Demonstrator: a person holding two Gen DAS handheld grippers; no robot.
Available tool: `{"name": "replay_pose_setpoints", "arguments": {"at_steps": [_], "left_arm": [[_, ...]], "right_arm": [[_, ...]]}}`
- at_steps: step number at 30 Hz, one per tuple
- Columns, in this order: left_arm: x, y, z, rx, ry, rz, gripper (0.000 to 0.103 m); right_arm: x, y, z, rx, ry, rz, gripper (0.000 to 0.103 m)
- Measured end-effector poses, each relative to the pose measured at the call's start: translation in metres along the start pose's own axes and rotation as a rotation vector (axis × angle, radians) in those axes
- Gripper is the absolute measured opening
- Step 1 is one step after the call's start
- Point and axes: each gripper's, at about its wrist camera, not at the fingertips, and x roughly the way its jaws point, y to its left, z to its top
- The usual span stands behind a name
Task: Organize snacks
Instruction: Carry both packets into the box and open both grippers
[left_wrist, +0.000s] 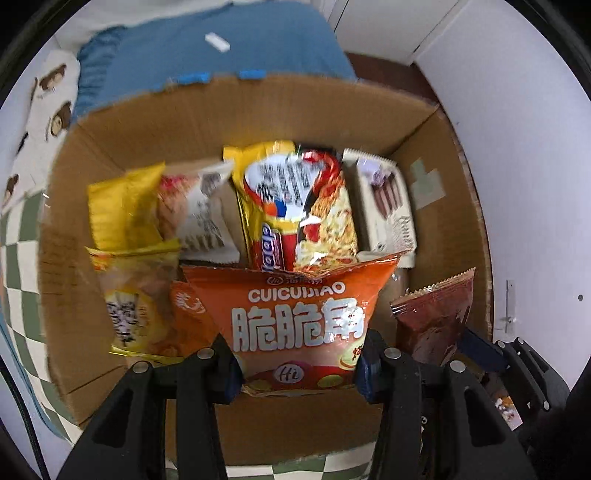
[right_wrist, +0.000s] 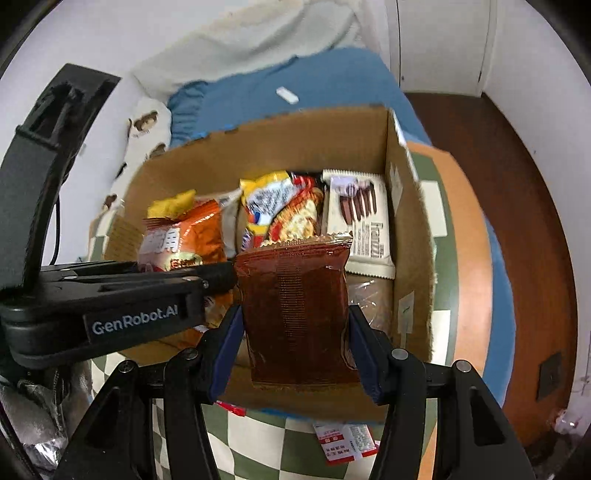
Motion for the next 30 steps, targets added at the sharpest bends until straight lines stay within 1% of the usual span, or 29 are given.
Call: {"name": "replay_pose_setpoints", "arguments": {"at_steps": [3,8,10,11,12,13,14,15,16,21,25,30], "left_arm": [[0.014,0.0,0.001,0.004,0.044,0.003,0.044],[0.026,0.004,0.004,-0.029,0.084,-0.015,0.044],[0.028,0.004,0.004,-0.027,0.091,-0.012,0.047],[0.03,0.006,0.006,-0.028,0.093,-0.011,0.054],[0.03,0.008,0.005,-0.034,0.089,-0.016,0.061],[0.03,0.01,0.005,-0.036,0.08,-0.009,0.078],[0.028,0.011,0.005,-0.035,0.073,0.003,0.09],[0.026,0.013,0.006,-0.034,0.065,0.01,0.092],[0.024,0.015,0.006,-0.035,0.059,0.012,0.092],[0.013,0.023,0.004,-0.05,0.041,0.02,0.094],[0.0,0.033,0.001,-0.062,0.014,0.018,0.094],[-0.023,0.053,-0.01,-0.074,-0.041,0.032,0.094]], "right_arm": [[0.015,-0.004,-0.001,-0.004,0.05,-0.002,0.059],[0.036,-0.006,-0.001,0.004,0.108,0.007,0.059],[0.039,-0.006,-0.001,-0.001,0.124,-0.004,0.06],[0.04,-0.006,-0.001,-0.004,0.131,-0.005,0.06],[0.041,-0.005,0.001,-0.003,0.14,-0.001,0.064],[0.042,-0.005,0.002,-0.001,0.147,0.006,0.071],[0.042,-0.004,0.003,-0.003,0.156,0.009,0.075],[0.042,-0.003,0.003,-0.007,0.163,0.005,0.085],[0.04,-0.004,0.003,-0.011,0.164,-0.005,0.093],[0.039,-0.001,0.001,-0.02,0.177,-0.041,0.096],[0.035,0.0,-0.002,-0.015,0.165,-0.063,0.096],[0.029,0.002,-0.006,-0.005,0.145,-0.07,0.097]]}}
